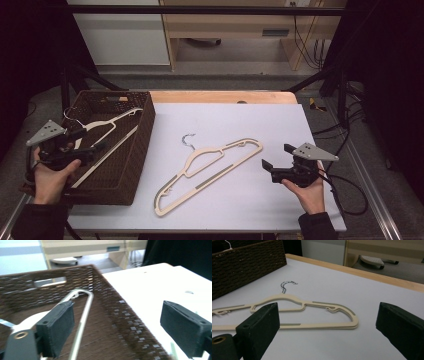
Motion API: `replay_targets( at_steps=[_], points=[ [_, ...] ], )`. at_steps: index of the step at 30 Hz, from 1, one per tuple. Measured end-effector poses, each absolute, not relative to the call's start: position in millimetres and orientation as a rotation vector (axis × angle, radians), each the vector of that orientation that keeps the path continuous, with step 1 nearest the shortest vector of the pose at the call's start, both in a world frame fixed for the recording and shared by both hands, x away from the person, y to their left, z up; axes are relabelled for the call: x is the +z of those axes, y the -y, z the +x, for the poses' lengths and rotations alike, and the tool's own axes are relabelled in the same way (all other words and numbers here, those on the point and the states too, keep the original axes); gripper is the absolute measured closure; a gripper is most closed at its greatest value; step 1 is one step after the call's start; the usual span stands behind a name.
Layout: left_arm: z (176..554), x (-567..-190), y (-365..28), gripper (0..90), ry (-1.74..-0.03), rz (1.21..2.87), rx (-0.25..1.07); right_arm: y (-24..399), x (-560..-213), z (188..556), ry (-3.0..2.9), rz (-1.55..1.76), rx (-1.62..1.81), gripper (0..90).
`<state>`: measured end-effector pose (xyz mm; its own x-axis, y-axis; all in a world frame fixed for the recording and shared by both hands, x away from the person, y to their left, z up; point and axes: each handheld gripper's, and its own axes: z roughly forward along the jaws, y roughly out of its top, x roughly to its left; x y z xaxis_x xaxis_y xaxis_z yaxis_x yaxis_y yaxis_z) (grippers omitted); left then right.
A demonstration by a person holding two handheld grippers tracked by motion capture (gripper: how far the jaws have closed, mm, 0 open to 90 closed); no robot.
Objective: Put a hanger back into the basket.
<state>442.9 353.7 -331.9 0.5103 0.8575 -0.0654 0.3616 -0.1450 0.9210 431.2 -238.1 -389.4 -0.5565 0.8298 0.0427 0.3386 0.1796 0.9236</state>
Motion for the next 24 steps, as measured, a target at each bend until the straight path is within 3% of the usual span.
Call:
replay_targets(
  at_steps=[11, 24],
  points=[
    [427, -347, -285, 7.0, -0.865, 1.763, 0.496, 231, -385, 436, -1.987, 1.098, 1.385, 5.0],
    [417, -369, -236, 8.3, -0.781, 1.820, 0.406, 212, -383, 452, -2.005, 1.114, 1.404, 5.5]
  ],
)
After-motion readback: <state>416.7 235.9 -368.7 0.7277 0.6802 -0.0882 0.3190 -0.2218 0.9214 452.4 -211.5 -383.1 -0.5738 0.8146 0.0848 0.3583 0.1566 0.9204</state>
